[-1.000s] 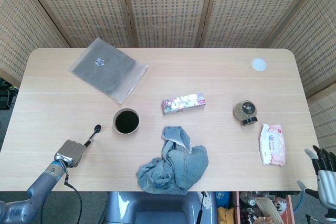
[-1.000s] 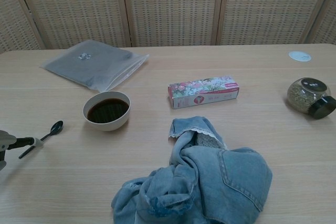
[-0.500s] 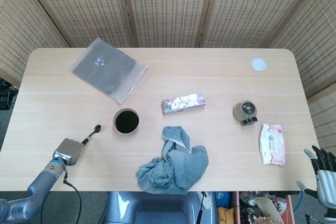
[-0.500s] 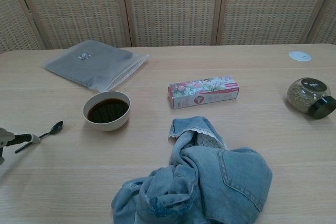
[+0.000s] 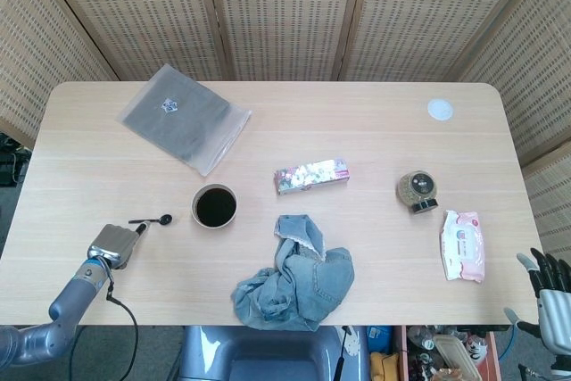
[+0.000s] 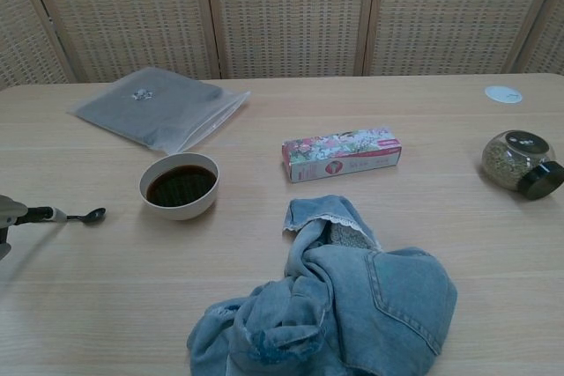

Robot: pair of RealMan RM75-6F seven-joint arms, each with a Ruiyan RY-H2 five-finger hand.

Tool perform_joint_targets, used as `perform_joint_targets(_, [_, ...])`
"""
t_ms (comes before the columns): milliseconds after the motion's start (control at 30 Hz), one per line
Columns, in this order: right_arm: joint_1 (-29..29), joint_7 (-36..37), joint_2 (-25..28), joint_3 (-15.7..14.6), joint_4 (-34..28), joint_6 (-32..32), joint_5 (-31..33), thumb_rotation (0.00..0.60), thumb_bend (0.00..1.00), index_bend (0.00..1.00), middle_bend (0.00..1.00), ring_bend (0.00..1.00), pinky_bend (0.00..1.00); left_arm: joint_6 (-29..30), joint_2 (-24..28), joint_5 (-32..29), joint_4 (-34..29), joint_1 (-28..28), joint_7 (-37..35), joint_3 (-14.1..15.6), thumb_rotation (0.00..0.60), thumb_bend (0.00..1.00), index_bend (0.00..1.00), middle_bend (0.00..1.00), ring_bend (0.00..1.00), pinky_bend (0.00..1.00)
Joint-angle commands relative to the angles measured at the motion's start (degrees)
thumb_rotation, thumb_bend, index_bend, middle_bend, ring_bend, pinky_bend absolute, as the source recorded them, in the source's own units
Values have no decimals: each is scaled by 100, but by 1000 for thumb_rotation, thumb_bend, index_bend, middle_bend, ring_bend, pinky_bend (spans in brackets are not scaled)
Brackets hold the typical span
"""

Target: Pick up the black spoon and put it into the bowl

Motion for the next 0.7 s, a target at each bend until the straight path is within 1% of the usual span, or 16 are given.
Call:
perform_joint_targets(33, [-3, -6, 0, 0, -6, 2, 2, 600, 213, 171, 144, 0, 0, -5, -13, -49, 48, -37, -8, -49, 600, 701, 0, 826, 751, 651])
perform_joint_targets(167, [-13, -20, 4, 4, -18, 17, 8, 600, 212, 171, 144, 0, 0, -14, 0, -35, 61, -53, -71, -86, 600, 702, 0, 826, 750, 651])
perform_joint_targets(233, [-13, -23, 5, 5, -26, 22, 5, 600, 212, 172, 144, 0, 0, -52, 67, 64, -13, -21, -224, -106, 600, 701, 0, 823, 750, 651])
perform_joint_targets(333, [-3, -26, 5, 3, -34, 18, -10, 600, 212, 171, 144, 0, 0, 4, 125, 267, -49, 49, -399, -129, 600, 700, 0, 795, 732, 651])
perform_joint_targets(400, [5, -26, 6, -1, -38, 13, -23, 600, 213, 171, 144, 0, 0, 172, 115, 510, 12, 156, -569, -167, 600, 658, 0, 755, 697, 650])
perform_joint_targets(467, [13, -32, 5, 3, -43, 15, -32, 600, 212, 171, 144, 0, 0, 418, 57, 800, 144, 313, -835, -248, 600, 554, 0, 675, 631, 636])
perform_joint_targets(500, [18, -36, 6, 3, -48, 16, -38, 600, 212, 172, 144, 0, 0, 670, 10, 997, 252, 433, -1044, -342, 600, 523, 1, 645, 604, 629])
perform_joint_targets(533, [21, -40, 6, 3, -52, 15, -41, 600, 212, 172, 144, 0, 0, 803, -27, 1130, 312, 506, -1161, -372, 600, 488, 15, 597, 558, 619])
perform_joint_targets(600, [25, -47, 7, 1, -61, 12, -46, 600, 213, 172, 144, 0, 0, 1093, -119, 1427, 481, 666, -1462, -450, 600, 460, 66, 509, 458, 580])
perform_joint_targets(667, [29, -53, 6, 0, -67, 10, -52, 600, 213, 172, 144, 0, 0, 1364, -240, 1735, 718, 826, -1803, -531, 600, 451, 134, 403, 325, 486])
perform_joint_targets(700, [31, -58, 6, -2, -71, 10, -55, 600, 212, 172, 143, 0, 0, 1497, -315, 1885, 877, 910, -1987, -579, 600, 450, 146, 369, 279, 451])
